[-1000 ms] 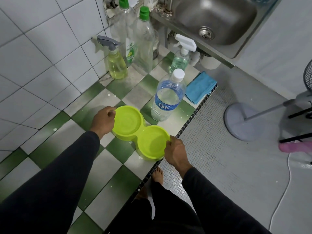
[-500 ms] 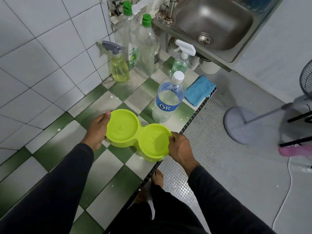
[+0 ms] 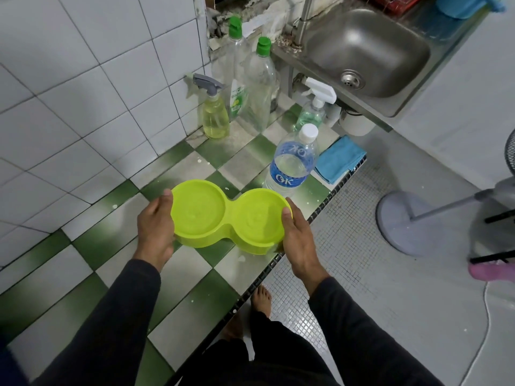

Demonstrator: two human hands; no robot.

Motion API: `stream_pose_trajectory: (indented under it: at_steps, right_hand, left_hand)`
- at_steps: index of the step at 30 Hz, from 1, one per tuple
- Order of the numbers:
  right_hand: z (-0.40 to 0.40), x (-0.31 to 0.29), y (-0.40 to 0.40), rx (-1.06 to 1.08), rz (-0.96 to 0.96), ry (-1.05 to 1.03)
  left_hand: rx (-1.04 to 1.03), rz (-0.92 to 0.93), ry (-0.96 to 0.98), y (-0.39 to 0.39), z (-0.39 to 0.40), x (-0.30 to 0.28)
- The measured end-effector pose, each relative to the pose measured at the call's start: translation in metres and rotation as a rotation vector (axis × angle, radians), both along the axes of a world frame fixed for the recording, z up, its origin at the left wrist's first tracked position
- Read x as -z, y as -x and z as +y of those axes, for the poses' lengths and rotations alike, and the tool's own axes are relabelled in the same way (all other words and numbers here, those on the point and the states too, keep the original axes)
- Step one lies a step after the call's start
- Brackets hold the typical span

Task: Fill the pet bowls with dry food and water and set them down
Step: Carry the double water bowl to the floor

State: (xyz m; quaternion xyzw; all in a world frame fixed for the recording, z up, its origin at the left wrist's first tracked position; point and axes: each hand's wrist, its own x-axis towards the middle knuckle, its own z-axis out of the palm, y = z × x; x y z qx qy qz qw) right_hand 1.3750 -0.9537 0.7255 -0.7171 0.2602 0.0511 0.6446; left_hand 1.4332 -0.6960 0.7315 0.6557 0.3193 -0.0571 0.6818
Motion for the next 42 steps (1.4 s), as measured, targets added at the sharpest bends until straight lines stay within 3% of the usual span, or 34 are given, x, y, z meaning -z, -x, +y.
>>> stream_pose_trajectory:
  at_steps: [17, 42]
  right_hand:
    - [0.026, -0.038, -0.03, 0.146, -0.165, -0.041]
    - [0.096, -0.153, -0.095, -0.178, -0.298, -0.075]
  left_hand:
    - [-0.269, -0.082, 0.112, 0.035, 0.005, -0.044]
    - [-0.772, -0.329, 0.147, 0.067, 0.054, -0.138]
